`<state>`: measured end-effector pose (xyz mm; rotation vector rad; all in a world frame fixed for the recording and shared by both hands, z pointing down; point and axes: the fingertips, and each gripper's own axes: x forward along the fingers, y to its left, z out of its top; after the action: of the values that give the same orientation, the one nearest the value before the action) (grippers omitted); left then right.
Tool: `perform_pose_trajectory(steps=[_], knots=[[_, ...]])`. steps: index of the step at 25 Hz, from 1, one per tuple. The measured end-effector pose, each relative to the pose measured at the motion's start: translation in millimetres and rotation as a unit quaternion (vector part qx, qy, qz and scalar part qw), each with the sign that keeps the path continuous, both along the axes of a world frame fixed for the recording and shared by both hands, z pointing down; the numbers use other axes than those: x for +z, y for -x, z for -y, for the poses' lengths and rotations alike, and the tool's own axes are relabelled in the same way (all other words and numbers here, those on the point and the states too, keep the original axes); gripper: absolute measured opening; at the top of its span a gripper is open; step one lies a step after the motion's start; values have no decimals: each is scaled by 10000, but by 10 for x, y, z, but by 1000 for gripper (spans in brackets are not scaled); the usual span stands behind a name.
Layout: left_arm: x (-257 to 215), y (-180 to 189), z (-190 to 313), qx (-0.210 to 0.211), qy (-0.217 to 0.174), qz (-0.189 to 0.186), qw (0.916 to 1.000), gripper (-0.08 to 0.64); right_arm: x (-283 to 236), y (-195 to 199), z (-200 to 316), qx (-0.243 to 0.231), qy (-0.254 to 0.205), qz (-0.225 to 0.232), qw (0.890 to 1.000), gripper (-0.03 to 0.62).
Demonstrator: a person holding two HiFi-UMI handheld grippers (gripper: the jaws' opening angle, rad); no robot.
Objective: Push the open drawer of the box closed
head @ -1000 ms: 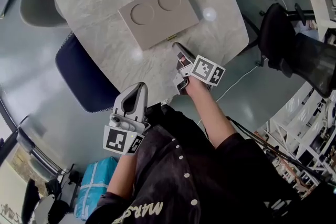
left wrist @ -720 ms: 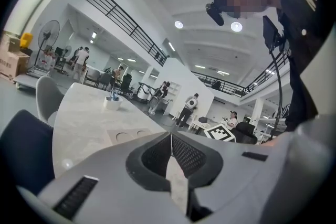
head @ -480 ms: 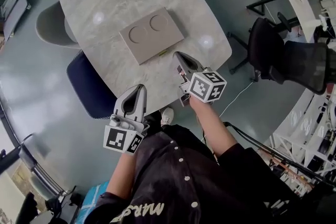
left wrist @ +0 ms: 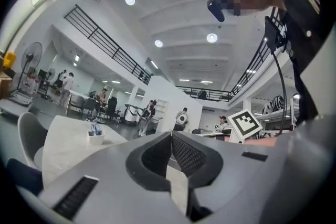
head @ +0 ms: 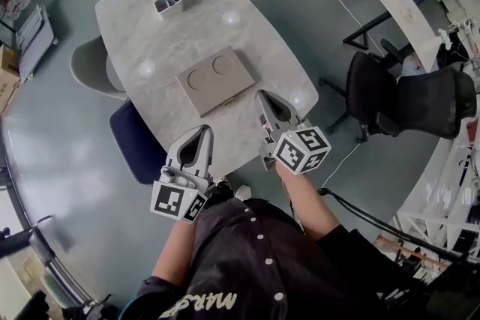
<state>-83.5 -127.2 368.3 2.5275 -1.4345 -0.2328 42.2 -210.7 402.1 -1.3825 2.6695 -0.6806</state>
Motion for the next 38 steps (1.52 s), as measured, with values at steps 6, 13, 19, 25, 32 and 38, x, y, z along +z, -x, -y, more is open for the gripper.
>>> perform_pose_trajectory(steps=[6, 13, 19, 25, 32, 38], knots=[[-323, -38, -58, -27, -340, 74, 9994, 17, -450, -85, -238, 20, -661, -131, 9977, -3], [-576, -6, -152, -108, -568, -20, 9983, 17, -819, -102, -523, 66, -1480, -383, 9882, -3], [-626, 0, -235, -230, -665, 14, 9975, 17, -886, -129, -688, 207, -1787, -661, 9815, -3], [-682, 9, -276, -328, -729, 26, 9968, 17, -919, -135, -720, 205, -1760, -695, 9817, -3], [-710, 56, -285, -449, -863, 167, 9951, 17, -954, -55, -727, 167, -1893, -805, 9785, -3], [-682, 87, -268, -521, -828, 208, 9950, 17, -953, -8, -711, 117, -1890, -854, 9782, -3]])
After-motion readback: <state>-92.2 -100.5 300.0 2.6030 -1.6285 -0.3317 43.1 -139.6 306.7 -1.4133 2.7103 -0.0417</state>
